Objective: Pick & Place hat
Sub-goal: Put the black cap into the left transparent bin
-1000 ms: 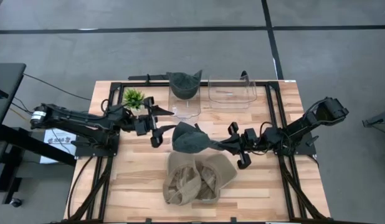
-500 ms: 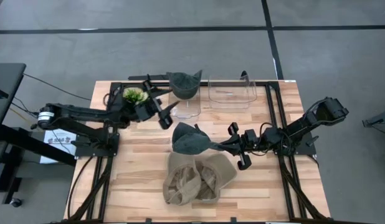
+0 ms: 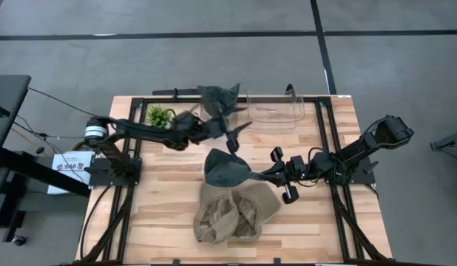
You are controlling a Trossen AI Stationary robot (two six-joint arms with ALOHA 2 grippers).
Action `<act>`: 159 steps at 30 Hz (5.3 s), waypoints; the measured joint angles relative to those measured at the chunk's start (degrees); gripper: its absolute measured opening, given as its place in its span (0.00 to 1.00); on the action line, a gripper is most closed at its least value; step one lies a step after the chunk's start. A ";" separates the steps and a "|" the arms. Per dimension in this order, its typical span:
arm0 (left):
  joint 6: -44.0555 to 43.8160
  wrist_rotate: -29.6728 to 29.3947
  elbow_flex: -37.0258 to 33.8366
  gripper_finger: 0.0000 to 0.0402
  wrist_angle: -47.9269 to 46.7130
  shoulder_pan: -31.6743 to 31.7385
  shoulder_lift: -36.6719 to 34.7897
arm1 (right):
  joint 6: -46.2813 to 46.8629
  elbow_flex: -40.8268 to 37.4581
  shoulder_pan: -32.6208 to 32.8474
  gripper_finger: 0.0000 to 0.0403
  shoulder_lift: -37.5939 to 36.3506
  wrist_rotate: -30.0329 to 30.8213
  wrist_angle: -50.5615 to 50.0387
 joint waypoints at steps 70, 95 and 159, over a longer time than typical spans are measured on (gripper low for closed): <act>-8.93 5.86 15.76 0.53 -27.16 -2.58 -0.19 | -7.42 4.51 2.29 0.01 0.00 0.16 -5.01; -29.33 9.49 -6.45 0.53 -74.28 -7.11 -39.07 | -4.14 4.49 4.17 0.01 -0.50 1.80 8.33; -25.22 15.77 -20.06 0.53 -50.27 -16.57 -29.01 | -3.98 4.49 5.16 0.01 -2.14 0.15 9.83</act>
